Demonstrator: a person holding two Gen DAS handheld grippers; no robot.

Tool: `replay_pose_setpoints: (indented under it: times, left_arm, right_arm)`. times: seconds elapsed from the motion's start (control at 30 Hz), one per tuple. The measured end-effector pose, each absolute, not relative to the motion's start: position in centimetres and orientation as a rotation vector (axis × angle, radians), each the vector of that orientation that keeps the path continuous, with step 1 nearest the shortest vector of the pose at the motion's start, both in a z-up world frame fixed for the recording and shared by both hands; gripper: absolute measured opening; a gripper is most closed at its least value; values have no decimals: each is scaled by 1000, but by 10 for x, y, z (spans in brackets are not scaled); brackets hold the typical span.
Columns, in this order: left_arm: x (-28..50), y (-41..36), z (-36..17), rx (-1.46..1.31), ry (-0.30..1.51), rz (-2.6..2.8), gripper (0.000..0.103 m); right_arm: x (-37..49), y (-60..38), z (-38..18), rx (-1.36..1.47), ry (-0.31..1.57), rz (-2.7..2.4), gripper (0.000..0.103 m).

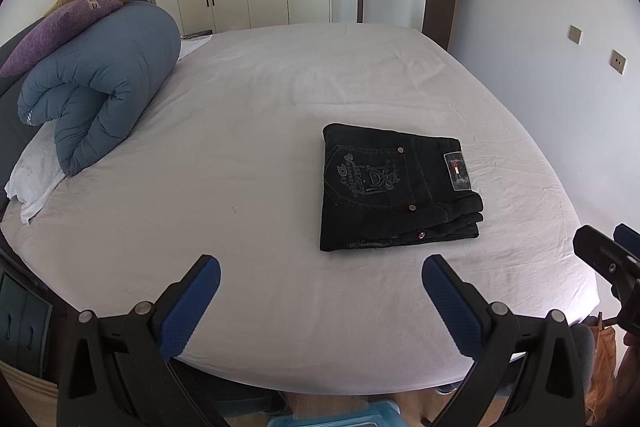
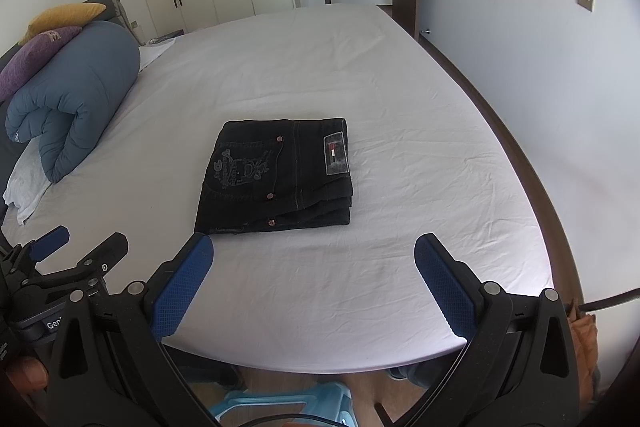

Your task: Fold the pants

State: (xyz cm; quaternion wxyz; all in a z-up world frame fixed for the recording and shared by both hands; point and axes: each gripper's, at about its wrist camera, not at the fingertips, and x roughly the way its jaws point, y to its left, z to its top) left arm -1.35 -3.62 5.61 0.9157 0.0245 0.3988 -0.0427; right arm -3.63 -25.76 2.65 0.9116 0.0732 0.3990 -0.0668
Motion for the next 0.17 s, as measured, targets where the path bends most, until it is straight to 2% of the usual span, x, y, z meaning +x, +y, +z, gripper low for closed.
replay_pose_setpoints:
  times: [0.17]
  left_arm:
    - [-14, -40, 57, 77, 805, -81, 103]
  right_arm:
    - [-41, -256, 24, 155, 829, -138, 103]
